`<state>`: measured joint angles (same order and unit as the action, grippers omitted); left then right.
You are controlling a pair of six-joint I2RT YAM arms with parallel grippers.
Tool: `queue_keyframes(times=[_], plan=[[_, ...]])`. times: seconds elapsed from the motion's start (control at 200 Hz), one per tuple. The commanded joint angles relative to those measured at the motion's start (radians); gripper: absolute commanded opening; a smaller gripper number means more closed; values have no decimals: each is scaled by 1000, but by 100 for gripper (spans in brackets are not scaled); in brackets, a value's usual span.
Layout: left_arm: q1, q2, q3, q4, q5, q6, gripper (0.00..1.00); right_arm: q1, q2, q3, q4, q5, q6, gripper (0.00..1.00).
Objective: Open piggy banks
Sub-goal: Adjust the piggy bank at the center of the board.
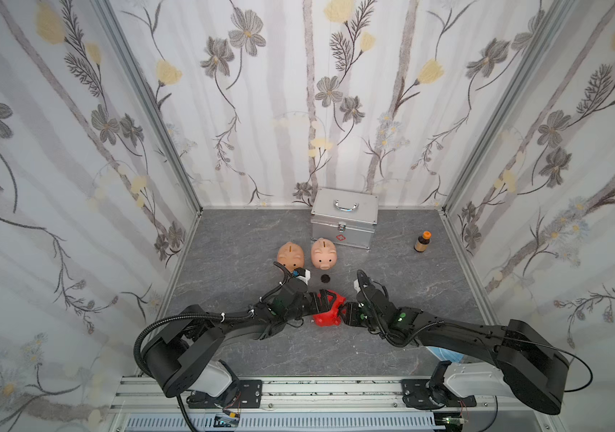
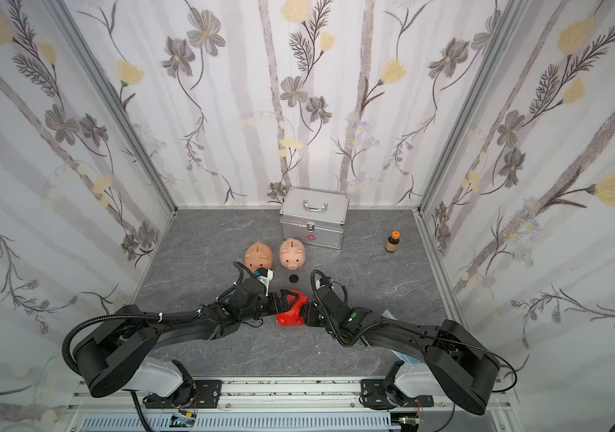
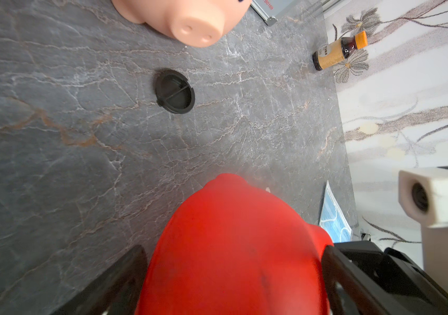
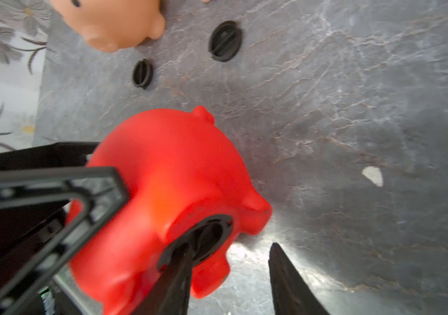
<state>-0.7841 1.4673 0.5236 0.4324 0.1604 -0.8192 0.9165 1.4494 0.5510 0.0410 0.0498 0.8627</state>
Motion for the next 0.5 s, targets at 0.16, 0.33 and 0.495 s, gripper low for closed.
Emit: queue_keyframes(times=[0.16, 0.33, 0.495], plan=[[12, 29, -15, -84, 11, 17, 100, -2, -94, -34, -22, 145, -1, 48], [17, 36, -30, -82, 16, 20, 100, -24, -175, -99, 0, 227, 87, 50], [22, 38, -41, -71, 18, 17, 100, -39, -173, -118, 52, 230, 75, 61]])
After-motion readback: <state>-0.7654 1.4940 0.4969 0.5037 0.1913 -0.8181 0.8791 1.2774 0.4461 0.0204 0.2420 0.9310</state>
